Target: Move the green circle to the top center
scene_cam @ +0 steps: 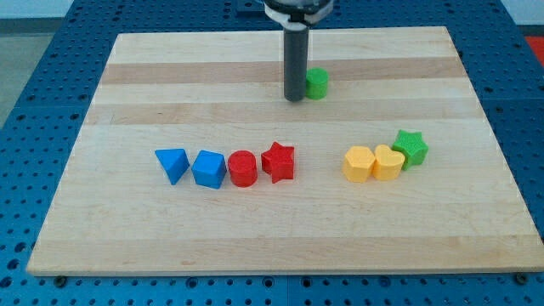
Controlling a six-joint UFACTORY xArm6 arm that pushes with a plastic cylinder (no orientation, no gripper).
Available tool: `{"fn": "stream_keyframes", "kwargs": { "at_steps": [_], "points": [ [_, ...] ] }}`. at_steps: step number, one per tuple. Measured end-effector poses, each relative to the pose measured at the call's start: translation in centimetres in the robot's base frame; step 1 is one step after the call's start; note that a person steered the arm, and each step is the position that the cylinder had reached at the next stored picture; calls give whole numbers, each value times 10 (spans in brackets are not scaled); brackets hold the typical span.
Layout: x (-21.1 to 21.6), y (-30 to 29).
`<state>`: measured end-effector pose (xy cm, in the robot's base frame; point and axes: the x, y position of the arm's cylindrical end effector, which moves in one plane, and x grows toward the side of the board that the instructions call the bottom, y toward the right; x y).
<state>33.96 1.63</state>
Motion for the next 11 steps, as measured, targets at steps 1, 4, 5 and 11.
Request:
{"fn": "stream_keyframes", "kwargs": {
  "at_steps": [1,4,5,11],
  "points": [
    [-17,0],
    [40,-6],
    [50,65],
    [-40,7]
  ]
}}
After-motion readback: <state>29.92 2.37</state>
